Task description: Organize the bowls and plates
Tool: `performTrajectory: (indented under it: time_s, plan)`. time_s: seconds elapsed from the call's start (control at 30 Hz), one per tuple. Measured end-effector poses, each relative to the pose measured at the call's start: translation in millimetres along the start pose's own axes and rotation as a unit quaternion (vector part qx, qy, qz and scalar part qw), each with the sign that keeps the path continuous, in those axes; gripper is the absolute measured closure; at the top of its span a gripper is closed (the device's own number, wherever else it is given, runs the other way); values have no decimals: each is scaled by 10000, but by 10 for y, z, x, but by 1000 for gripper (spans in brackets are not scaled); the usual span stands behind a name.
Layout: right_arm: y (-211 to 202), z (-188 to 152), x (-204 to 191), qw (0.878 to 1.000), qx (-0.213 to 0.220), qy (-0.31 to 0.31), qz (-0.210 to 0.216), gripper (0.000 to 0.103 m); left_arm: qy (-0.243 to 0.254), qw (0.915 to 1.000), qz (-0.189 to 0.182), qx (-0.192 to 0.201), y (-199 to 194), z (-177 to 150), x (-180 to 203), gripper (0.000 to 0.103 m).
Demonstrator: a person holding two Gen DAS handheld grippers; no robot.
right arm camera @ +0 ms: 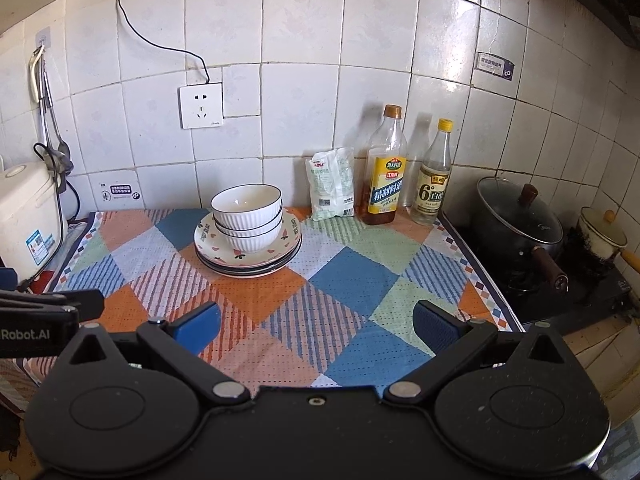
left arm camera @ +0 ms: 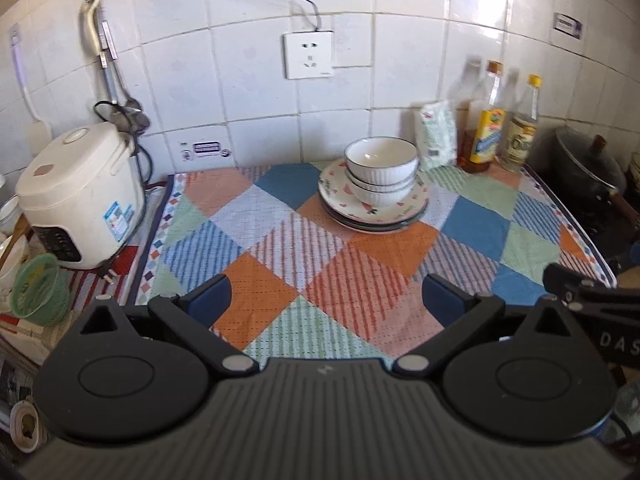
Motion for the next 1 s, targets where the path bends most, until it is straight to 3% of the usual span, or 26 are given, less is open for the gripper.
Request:
performTrajectory:
  time_s: [0.23, 1.0]
  plan:
    - [37, -21, 8, 10000, -30, 1, 15, 0, 5, 9997, 70, 246, -16, -11, 26, 0]
    - [54, -44, -27, 9995, 72, 29, 297, 0, -137, 9997, 138, 130, 48, -59, 14, 0]
Point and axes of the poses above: each gripper's, at about its wrist camera, not at the fingertips, and y roughly the way its jaws point, x to its right, z to its top, the point moved 6 cm from there along y, roughly the way its jaws point, and after that the axes turned 13 degrees about -y, right-handed, at the moved point
